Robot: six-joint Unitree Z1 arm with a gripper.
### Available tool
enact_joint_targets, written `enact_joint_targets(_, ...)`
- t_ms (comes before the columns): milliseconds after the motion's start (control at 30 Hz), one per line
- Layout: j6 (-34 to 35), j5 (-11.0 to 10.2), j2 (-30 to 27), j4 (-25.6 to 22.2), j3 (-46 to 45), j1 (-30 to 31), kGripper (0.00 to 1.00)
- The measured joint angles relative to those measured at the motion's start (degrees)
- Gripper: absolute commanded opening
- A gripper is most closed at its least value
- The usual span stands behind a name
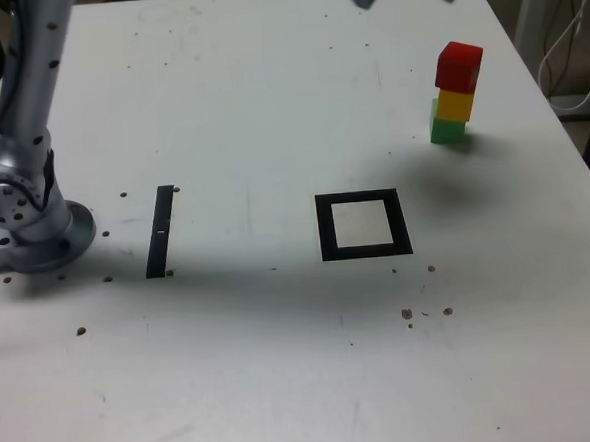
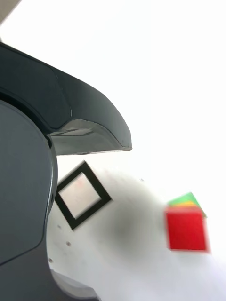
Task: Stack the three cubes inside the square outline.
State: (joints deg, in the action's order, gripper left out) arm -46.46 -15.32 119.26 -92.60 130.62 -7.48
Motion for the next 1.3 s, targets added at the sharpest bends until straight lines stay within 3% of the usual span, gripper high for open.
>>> enact_joint_targets(367,-1.75,-2.08,8.92,0.61,6.01,-0.33,0.94)
enact_joint_targets(700,-1.78,-2.57,13.46,1.57,7.64,-0.33,0.91)
enact_joint_targets(1033,-2.05,-3.27,15.73,3.01,7.7,-0.33,0.82)
enact_joint_targets(1133,-1.95,-3.24,15.74,3.01,7.24,-0.33,0.76)
enact_joint_targets(1300,-1.67,-3.33,15.95,3.05,7.07,-0.33,0.59)
